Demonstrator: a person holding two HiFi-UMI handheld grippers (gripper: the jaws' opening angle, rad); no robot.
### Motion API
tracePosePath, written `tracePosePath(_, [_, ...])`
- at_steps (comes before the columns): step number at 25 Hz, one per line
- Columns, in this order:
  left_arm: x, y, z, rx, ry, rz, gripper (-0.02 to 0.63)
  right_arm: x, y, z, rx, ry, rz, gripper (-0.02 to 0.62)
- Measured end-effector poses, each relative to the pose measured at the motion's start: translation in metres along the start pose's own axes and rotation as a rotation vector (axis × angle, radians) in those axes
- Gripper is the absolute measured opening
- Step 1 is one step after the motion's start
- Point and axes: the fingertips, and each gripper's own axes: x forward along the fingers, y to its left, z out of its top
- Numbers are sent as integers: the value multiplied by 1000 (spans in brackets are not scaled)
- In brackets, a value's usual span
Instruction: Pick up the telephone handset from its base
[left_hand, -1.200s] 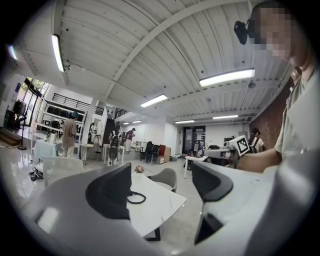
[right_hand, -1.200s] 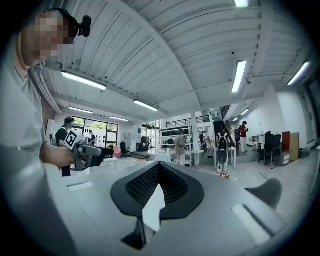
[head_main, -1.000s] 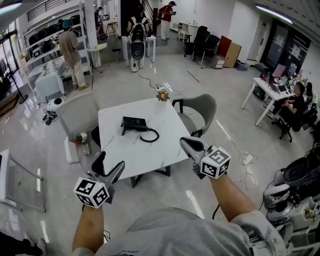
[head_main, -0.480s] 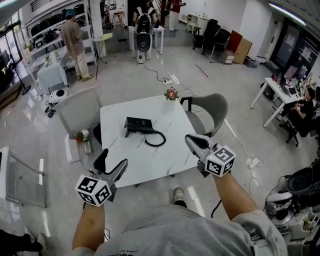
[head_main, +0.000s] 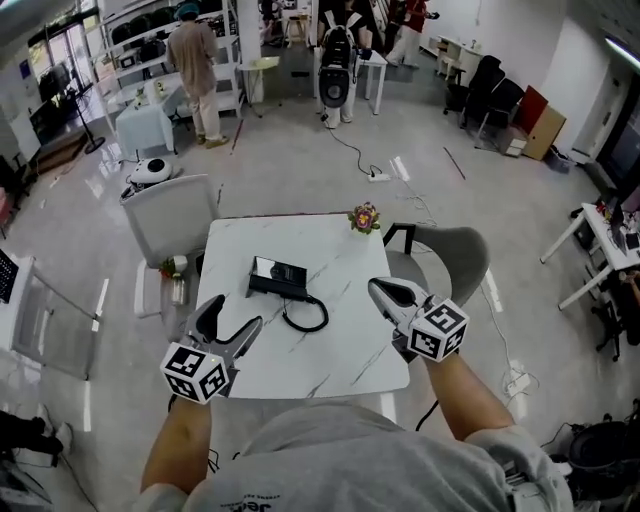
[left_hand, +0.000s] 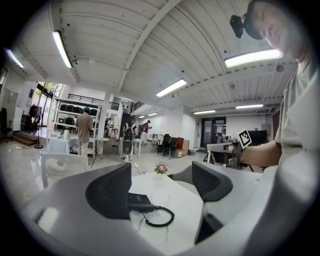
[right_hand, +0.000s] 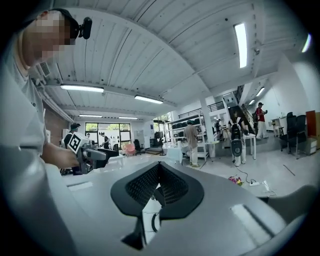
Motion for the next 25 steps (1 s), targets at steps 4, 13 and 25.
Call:
tracePosePath(4, [40, 1, -11, 22, 38, 53, 419, 17, -38, -1, 3, 13, 61, 3])
tracePosePath(13, [98, 37, -54, 267, 172, 20, 419, 72, -70, -24, 2, 36, 48, 3])
tracePosePath(25, [168, 83, -161, 630, 410, -199, 419, 126, -76, -116, 61, 177, -129, 3])
